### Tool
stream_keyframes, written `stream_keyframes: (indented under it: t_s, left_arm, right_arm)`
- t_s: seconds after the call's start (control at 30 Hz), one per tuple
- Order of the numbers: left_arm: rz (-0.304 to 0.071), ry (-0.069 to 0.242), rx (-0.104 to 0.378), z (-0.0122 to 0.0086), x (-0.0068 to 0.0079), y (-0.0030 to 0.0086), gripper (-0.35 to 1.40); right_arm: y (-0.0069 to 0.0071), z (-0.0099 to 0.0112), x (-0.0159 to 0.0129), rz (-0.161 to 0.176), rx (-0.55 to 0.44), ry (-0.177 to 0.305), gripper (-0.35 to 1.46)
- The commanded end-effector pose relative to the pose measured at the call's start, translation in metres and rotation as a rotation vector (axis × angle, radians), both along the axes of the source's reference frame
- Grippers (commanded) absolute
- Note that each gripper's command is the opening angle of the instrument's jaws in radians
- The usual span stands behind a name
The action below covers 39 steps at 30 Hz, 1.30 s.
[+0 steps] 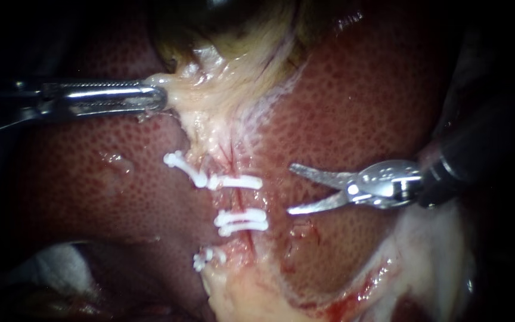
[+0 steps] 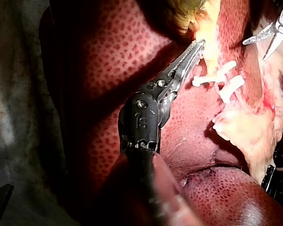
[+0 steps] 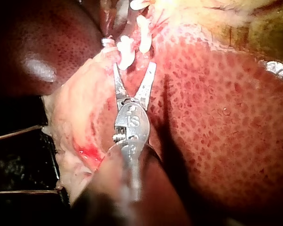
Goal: Go to the cutting position right tube
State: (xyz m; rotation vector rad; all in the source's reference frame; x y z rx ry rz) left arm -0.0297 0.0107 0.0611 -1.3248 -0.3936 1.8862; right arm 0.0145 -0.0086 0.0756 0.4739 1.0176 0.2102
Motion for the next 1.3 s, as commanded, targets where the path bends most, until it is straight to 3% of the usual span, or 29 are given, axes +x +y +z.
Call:
stream_keyframes:
  t_s: [0.03, 0.43, 0.83, 1.3]
  left_arm:
    - [0.0, 0.0, 0.0, 0.0, 0.0, 0.0, -0.35]
    - [-0.002, 0.002, -0.002, 0.0001, -0.0002, -0.0002, -0.35]
    - [-0.003, 0.002, -0.002, 0.0, -0.0003, -0.0003, -0.35]
    - [-0.003, 0.002, -0.002, 0.0004, -0.0003, -0.0002, -0.35]
  right_arm:
    - [-0.0003, 0.0004, 0.0003, -0.006, 0.002, 0.001, 1.43]
    - [-0.0025, 0.0035, 0.0039, -0.031, 0.052, 0.012, 1.43]
    - [-0.0023, 0.004, 0.006, -0.042, 0.077, 0.024, 1.43]
    - [-0.0025, 0.0037, 0.0074, -0.11, 0.165, 0.076, 1.4]
